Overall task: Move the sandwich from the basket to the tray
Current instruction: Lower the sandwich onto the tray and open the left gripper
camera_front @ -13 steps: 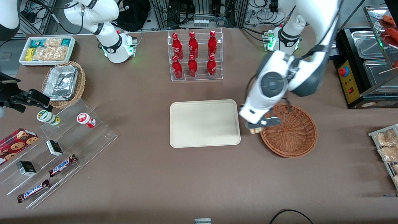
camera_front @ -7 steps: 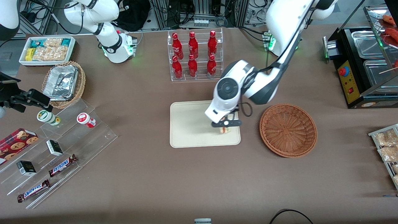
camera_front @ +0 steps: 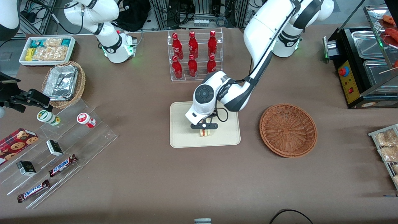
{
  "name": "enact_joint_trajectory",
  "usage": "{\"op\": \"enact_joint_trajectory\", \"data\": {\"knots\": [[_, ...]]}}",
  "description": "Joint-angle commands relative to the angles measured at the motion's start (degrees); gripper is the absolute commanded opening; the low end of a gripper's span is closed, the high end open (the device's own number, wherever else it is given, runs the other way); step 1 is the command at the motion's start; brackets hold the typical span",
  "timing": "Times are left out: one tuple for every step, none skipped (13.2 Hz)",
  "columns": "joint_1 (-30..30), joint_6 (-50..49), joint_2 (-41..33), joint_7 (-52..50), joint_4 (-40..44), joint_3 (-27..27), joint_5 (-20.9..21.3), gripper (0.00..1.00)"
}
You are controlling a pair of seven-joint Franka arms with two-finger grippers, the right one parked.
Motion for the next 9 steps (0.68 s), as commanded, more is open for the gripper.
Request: {"op": "enact_joint_trajectory", "data": {"knots": [[-1.5,-0.2,1.0,-0.1,1.5,0.8,1.0,0.3],[-1.5,-0.2,1.1,-0.1,1.5,0.8,1.0,0.67],[-1.6,-0.2,1.1,0.0,1.5,0.8,1.0,0.98],[-1.6,-0.2,0.9,-0.1,1.5,0.7,1.0,1.0],[-1.6,-0.3,0.7,-0.3,1.5,0.8,1.0,1.0],[-1.5,-0.5,0.2,-0.7,1.5,0.8,0.9,1.0],[-1.2,-0.9,-0.7,-0.8,1.4,0.8,0.9,1.0],[-1.2,-1.7,-2.4,-0.9,1.3,0.8,0.5,1.0],[-1.0,-3.1,-3.7,-1.2,1.3,0.9,0.3,1.0]]}}
